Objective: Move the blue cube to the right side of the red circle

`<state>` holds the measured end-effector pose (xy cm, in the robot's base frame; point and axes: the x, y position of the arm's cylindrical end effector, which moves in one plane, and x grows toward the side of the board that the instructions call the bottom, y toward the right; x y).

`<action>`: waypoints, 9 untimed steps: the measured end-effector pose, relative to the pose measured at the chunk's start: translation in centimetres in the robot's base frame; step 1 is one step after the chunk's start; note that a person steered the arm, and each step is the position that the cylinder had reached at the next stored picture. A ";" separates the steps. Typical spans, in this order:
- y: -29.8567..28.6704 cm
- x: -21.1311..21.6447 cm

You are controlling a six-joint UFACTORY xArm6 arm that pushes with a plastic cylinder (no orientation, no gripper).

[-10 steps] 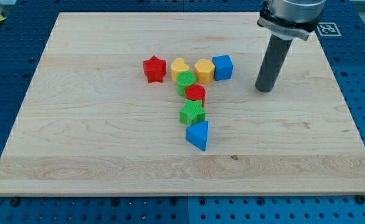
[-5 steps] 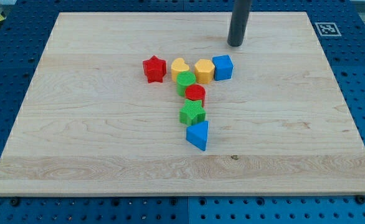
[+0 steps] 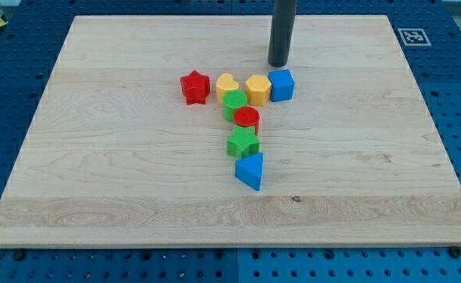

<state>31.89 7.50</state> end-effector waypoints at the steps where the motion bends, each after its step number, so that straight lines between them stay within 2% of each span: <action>1: 0.0 0.7; 6: 2.2 4.7; 9: 0.1 3.7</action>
<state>35.57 7.59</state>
